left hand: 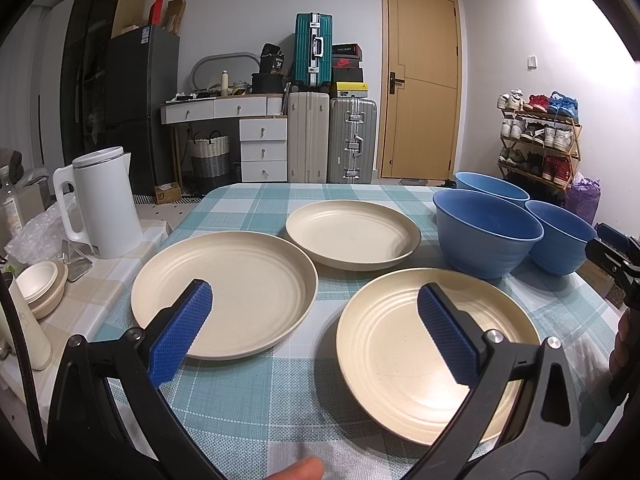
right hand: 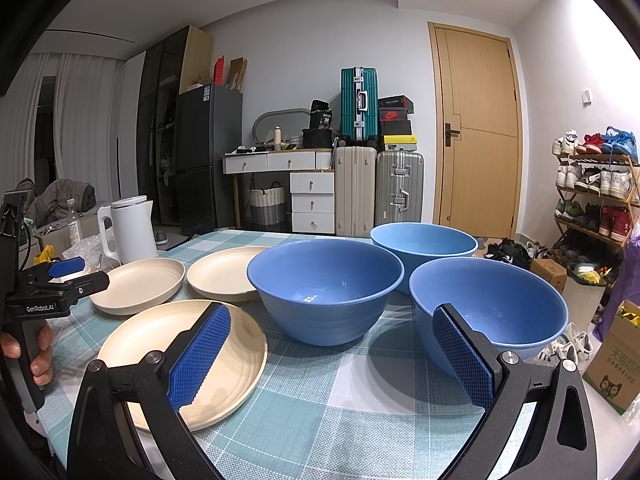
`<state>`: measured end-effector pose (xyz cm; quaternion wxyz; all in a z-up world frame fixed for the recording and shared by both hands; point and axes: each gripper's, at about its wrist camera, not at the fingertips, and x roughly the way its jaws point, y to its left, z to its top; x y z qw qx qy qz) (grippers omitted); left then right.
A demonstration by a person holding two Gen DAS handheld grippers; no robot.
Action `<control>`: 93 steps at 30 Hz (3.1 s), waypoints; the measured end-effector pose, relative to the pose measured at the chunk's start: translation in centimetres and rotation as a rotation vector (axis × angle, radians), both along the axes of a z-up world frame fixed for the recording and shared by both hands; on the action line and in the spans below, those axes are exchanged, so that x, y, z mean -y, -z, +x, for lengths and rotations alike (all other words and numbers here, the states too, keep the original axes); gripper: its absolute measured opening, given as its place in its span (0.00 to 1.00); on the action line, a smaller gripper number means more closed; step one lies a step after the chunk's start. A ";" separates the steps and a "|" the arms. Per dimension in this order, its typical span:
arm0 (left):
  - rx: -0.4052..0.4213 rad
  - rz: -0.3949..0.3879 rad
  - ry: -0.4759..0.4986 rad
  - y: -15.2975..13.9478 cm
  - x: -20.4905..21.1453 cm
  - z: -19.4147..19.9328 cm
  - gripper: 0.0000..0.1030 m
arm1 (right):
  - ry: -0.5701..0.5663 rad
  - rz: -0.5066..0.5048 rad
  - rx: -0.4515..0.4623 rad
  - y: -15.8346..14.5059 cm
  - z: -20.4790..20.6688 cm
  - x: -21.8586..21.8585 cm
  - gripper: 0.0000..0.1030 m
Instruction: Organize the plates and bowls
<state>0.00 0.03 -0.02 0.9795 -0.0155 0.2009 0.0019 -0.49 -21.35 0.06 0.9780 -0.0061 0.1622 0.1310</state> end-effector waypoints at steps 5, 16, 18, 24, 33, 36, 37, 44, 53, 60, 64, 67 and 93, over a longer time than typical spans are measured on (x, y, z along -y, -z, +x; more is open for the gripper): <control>-0.001 -0.001 0.000 0.0 0.0 0.0 1.00 | 0.000 0.000 0.002 0.0 0.0 0.0 1.00; -0.001 -0.002 0.000 0.0 0.0 0.0 1.00 | 0.000 0.000 0.001 0.0 0.0 0.0 1.00; -0.002 -0.001 -0.001 0.0 0.0 0.0 1.00 | 0.000 0.000 0.001 0.0 0.0 0.0 1.00; -0.002 -0.001 0.000 0.0 0.0 0.0 1.00 | 0.000 0.000 0.001 0.0 0.0 0.0 1.00; -0.001 -0.001 0.000 0.0 0.0 0.0 1.00 | 0.000 0.000 0.001 0.0 0.0 0.0 1.00; -0.001 -0.002 0.000 0.0 0.0 0.0 1.00 | 0.004 -0.001 -0.002 0.0 0.0 0.0 1.00; -0.001 -0.001 -0.001 0.0 0.0 0.0 1.00 | 0.004 -0.001 -0.003 0.0 0.0 0.0 1.00; -0.001 0.000 -0.001 0.0 0.0 0.0 1.00 | 0.005 -0.001 -0.002 0.0 0.0 -0.1 1.00; -0.005 -0.004 -0.006 -0.4 -0.9 -0.9 1.00 | 0.012 -0.008 -0.014 0.2 0.4 0.3 1.00; -0.016 -0.022 -0.006 -0.2 -1.1 -0.5 1.00 | 0.008 -0.030 -0.037 0.3 0.9 -0.8 1.00; -0.030 -0.040 -0.006 0.0 -1.3 -0.3 1.00 | -0.012 0.014 -0.064 0.0 1.3 -0.8 1.00; -0.036 -0.051 -0.005 -0.4 -1.4 -0.3 1.00 | -0.020 0.011 -0.083 -0.3 1.4 -1.1 1.00; -0.113 -0.066 -0.085 -5.1 -4.3 -0.2 1.00 | -0.140 0.029 -0.169 -5.1 3.8 -8.6 1.00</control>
